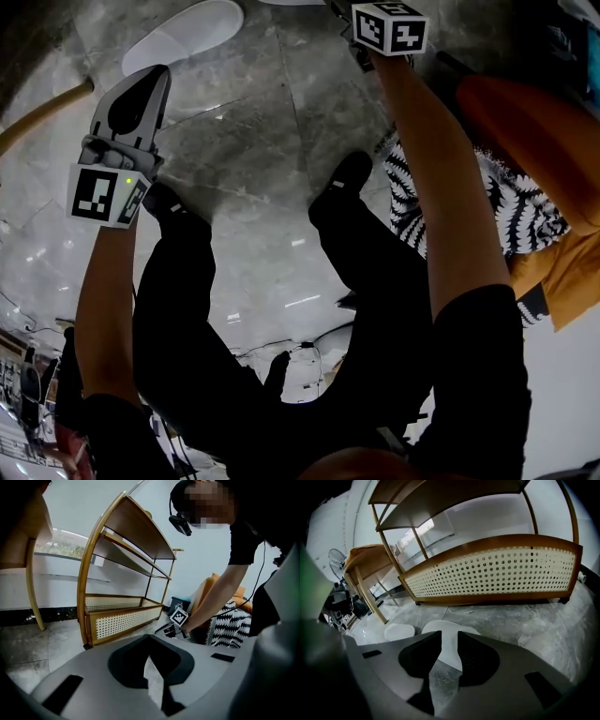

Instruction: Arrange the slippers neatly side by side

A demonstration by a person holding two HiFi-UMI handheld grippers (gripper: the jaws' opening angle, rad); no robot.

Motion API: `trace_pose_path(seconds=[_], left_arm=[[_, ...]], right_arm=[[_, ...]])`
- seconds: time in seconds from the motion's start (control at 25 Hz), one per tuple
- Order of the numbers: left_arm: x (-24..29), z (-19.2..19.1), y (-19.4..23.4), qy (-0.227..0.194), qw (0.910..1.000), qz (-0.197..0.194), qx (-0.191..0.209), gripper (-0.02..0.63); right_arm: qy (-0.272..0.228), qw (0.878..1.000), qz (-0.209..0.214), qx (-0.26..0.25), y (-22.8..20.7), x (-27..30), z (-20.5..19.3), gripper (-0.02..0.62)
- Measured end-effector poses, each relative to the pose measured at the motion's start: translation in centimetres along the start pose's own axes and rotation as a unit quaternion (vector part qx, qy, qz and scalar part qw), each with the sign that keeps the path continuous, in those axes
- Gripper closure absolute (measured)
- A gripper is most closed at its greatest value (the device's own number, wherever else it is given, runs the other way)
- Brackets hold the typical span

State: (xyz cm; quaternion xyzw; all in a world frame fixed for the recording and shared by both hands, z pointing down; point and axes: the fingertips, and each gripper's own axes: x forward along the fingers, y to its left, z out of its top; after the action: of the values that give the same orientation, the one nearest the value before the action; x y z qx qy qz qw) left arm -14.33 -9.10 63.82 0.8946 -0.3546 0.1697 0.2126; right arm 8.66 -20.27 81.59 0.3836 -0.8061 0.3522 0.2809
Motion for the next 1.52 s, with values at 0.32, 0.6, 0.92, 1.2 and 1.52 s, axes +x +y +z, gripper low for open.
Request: trace_pose_path(seconds=[0.32,0.6,0.92,1.2,1.52], left_arm=[[-0.8,-1.0,-0.1,-0.002,1.0,-0.005,-0.006,0.591],[-1.6,-0.3,1.1,-0.003,0.9997,0.011,-0.023,0.592],[-3.6,1.6,-0.3,-0.002,0.9989,0.017,-0.045,0.592],[-4.9,3.3,-1.8,-0.007,0.9959,0.033,-0.084,0.591],[-4.3,3.6,-5.1,-0.003,0.9945,0.005,-0.104,0.592]], right_arm=[[0.021,1.0,-0.002,0.009,0.6,2.1,-0.5,0.494],[0.005,0.998,-0.014,0.064,0.8,0.8,0.0,0.555],[-0.061,0.981,-0.05,0.177,1.4,-4.8,1.4,0.558],[-0.111,0.94,-0.111,0.304,2.6,-9.8,-0.7,0.56],[-0.162,0.862,-0.185,0.443,3.9,-13.2,-7.1,0.56]])
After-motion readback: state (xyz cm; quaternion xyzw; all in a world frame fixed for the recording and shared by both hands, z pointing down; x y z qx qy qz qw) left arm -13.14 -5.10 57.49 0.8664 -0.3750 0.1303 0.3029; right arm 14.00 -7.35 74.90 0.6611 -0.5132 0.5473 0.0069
